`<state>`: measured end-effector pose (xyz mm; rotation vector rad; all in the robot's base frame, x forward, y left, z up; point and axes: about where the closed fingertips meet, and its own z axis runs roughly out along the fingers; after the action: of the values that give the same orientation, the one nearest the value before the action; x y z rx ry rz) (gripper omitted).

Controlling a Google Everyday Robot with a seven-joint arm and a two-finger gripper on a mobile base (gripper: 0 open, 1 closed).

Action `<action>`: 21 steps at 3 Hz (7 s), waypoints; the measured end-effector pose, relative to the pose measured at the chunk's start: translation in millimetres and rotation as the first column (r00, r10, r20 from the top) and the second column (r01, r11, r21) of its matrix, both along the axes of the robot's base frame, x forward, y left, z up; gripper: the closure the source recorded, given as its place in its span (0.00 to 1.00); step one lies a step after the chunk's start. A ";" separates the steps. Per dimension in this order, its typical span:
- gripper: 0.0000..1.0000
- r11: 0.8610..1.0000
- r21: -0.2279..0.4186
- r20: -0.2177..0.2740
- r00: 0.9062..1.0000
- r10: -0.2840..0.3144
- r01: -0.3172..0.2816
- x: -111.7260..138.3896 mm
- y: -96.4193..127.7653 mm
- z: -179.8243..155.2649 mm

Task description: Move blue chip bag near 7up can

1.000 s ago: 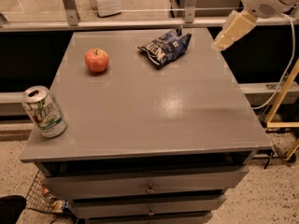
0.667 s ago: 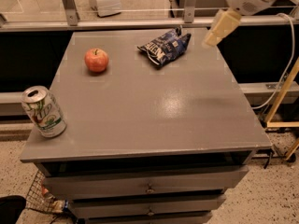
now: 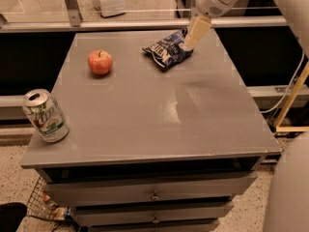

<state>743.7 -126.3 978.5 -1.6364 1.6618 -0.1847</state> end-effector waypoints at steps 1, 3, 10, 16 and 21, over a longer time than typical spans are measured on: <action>0.00 0.999 0.012 -0.042 0.998 0.041 -0.040 16.2 20.9 -21.8; 0.00 0.992 0.109 -0.120 0.990 0.070 -0.057 36.3 44.1 -52.6; 0.86 0.962 0.262 -0.304 0.953 0.001 0.082 53.4 50.7 -132.3; 1.00 0.963 0.260 -0.309 0.951 0.012 0.072 53.6 55.4 -132.0; 1.00 0.982 0.187 -0.226 0.972 0.063 -0.020 5.4 96.3 -48.8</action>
Offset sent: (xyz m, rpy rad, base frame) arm 0.0445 0.0479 -0.0479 0.0969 0.1239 0.0944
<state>749.1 -30.0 929.7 -1.5977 1.7576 0.1834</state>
